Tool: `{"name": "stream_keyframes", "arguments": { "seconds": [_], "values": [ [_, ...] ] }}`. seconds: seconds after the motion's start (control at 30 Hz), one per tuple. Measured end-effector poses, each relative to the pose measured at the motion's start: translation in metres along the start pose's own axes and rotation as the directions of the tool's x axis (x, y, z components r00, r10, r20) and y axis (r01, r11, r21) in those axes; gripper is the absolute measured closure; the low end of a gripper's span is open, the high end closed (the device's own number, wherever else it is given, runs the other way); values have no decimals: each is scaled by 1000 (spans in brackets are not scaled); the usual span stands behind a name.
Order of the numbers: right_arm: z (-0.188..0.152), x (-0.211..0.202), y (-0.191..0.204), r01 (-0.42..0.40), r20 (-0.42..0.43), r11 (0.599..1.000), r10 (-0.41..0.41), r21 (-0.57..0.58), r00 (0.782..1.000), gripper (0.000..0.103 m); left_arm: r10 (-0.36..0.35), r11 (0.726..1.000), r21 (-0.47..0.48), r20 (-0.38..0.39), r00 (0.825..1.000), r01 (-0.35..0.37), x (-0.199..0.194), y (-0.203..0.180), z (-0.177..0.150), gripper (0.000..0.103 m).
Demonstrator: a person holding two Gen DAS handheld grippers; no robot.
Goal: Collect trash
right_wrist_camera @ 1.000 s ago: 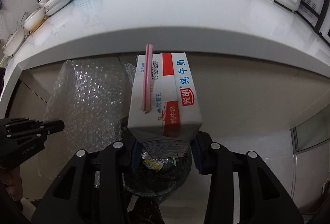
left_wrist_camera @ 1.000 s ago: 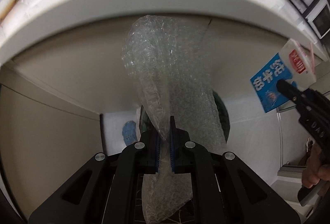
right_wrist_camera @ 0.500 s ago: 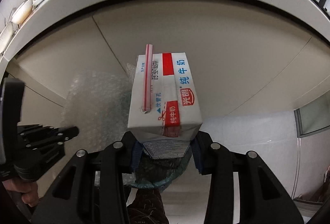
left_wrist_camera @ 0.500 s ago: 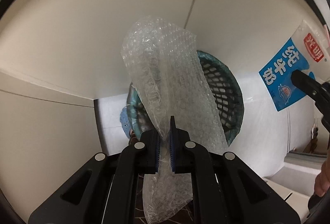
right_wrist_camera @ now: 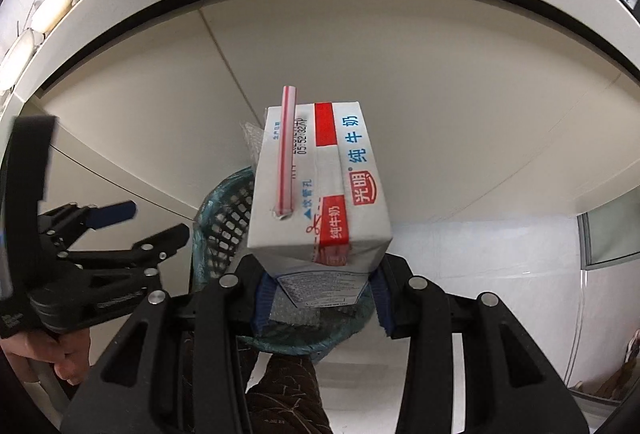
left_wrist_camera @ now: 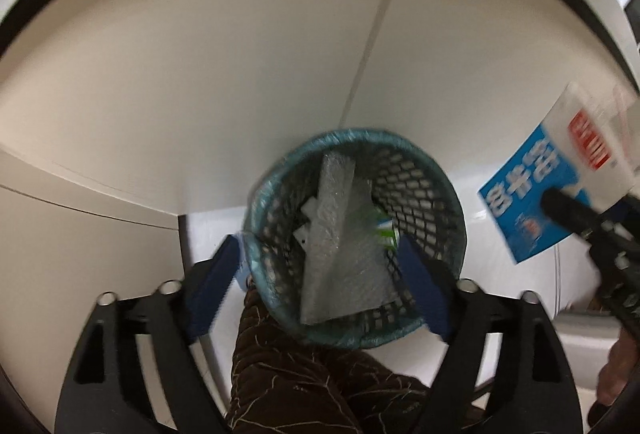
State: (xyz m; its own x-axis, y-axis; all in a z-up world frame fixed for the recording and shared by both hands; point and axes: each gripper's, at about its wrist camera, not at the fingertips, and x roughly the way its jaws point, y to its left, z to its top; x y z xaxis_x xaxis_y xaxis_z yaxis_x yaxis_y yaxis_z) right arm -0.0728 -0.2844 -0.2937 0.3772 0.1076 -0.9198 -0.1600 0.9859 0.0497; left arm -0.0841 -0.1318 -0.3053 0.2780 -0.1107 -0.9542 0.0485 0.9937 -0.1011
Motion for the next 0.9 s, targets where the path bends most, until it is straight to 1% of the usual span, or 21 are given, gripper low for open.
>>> {"name": "stream_keyframes", "arguments": {
  "seconds": [0.07, 0.1, 0.13, 0.27, 0.37, 0.43, 0.47, 0.5, 0.53, 0.57, 0.6, 0.67, 0.7, 0.77, 0.83, 0.9],
  "values": [
    [2, 7, 4, -9, -7, 1000, 9, -8, 1000, 64, -5, 1000, -21, 34, 999, 6, -9, 8, 1, 12],
    [3, 11, 7, -13, -11, 1000, 13, -17, 1000, 64, -7, 1000, -26, 42, 999, 8, -10, 10, 1, 8],
    [4, 15, 11, -15, -14, 999, 14, -29, 1000, 64, -11, 999, -35, 51, 999, 13, -13, 15, 1, 6],
    [9, 29, 22, -17, -32, 998, 15, -61, 999, 64, -4, 998, -58, 68, 998, 8, -19, 26, 1, 6],
    [12, 33, 25, -11, -36, 998, 8, -68, 999, 64, 8, 998, -67, 69, 998, -3, -21, 34, 0, 6],
    [10, 29, 25, -7, -36, 998, 5, -60, 999, 53, 12, 998, -67, 61, 998, -8, -20, 37, -1, 6],
    [11, 28, 24, -1, -30, 998, -1, -57, 1000, 41, 25, 998, -64, 51, 998, -22, -19, 38, -1, 6],
    [13, 27, 22, 4, -20, 998, -5, -57, 1000, 36, 26, 998, -62, 46, 999, -23, -14, 38, -2, 6],
    [14, 25, 21, 5, -16, 998, -6, -57, 1000, 35, 20, 998, -62, 44, 999, -17, -14, 39, -2, 6],
    [15, 24, 19, 5, -17, 998, -6, -55, 1000, 32, 23, 998, -63, 44, 999, -20, -15, 39, -1, 6],
    [17, 23, 18, 8, -17, 999, -9, -51, 1000, 27, 23, 998, -63, 44, 999, -20, -16, 40, 0, 6],
    [16, 13, 12, 17, -2, 999, -17, -32, 1000, 21, 9, 998, -61, 46, 999, -6, -20, 39, 2, 6],
    [17, 8, 13, 21, 3, 1000, -21, -22, 1000, 16, 5, 998, -58, 50, 999, -2, -23, 38, 3, 6],
    [27, -3, 9, 21, 12, 1000, -21, -7, 1000, 11, -1, 998, -60, 58, 998, 5, -32, 38, 8, 6],
    [35, -18, 5, 16, 26, 1000, -15, -3, 1000, 9, -7, 998, -66, 66, 998, 12, -44, 37, 13, 6],
    [46, -39, 3, 29, 50, 1000, -29, 7, 998, 8, -7, 997, -71, 75, 997, 12, -62, 34, 20, 6]
  ]
}}
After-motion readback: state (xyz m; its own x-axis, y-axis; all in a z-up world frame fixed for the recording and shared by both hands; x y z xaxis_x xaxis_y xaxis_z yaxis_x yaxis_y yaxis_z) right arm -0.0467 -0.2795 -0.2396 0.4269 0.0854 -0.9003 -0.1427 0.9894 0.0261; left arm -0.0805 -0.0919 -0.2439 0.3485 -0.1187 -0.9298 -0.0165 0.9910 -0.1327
